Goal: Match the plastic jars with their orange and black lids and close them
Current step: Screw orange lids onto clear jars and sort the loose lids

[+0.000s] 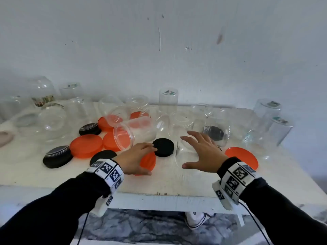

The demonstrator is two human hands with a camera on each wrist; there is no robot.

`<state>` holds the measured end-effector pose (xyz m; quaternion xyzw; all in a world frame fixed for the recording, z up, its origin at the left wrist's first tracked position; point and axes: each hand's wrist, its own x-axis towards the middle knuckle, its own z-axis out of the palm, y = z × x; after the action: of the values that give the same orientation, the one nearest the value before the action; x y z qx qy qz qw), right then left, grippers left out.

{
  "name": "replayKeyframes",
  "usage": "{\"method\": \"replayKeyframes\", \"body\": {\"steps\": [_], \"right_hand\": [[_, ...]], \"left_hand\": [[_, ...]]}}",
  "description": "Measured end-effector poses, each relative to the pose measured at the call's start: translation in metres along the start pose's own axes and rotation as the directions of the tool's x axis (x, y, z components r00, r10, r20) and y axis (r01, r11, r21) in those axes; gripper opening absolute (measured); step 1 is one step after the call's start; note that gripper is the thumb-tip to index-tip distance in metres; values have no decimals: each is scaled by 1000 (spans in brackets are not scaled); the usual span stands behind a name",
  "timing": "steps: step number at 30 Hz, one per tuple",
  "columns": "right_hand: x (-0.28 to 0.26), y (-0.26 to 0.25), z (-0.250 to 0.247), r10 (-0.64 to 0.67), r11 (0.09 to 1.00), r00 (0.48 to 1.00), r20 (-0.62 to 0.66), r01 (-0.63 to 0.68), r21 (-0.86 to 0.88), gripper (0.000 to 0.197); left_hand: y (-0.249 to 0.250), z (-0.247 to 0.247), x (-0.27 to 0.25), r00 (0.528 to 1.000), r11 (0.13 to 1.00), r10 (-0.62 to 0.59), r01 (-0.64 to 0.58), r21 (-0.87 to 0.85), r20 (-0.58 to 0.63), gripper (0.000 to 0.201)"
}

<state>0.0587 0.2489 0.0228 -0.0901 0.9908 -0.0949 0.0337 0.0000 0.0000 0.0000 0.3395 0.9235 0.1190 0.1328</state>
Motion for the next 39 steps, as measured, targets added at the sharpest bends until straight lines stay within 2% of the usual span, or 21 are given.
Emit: {"method": "replayKeyframes", "body": {"steps": [5, 10, 18, 25, 31, 34, 39], "right_hand": [[9, 10, -1, -53, 997, 998, 35, 54, -52, 95], [10, 18, 2, -98, 993, 992, 80, 103, -61, 97], [4, 26, -1, -162, 986, 987, 25, 160, 53, 102], [-10, 37, 1, -174, 966, 977, -121, 194, 170, 83], [-19, 48, 6, -115, 937, 965, -237, 184, 297, 88], [-22, 47, 9, -50, 912, 967, -252, 147, 384, 84], [-25, 49, 10, -33, 903, 968, -249, 136, 408, 86]], "left_hand": [[-2, 3, 10, 990, 995, -82, 75, 61, 118, 98], [-3, 9, 13, 974, 983, -137, 111, 146, 180, 100], [-4, 7, 13, 985, 992, -91, 77, 98, 145, 92], [10, 13, 14, 990, 998, -33, 24, 66, 137, 94], [21, 16, 15, 993, 999, 38, -41, 29, 112, 90], [24, 16, 16, 994, 997, 64, -67, 30, 88, 89], [23, 17, 15, 994, 996, 85, -86, 16, 70, 89]]}}
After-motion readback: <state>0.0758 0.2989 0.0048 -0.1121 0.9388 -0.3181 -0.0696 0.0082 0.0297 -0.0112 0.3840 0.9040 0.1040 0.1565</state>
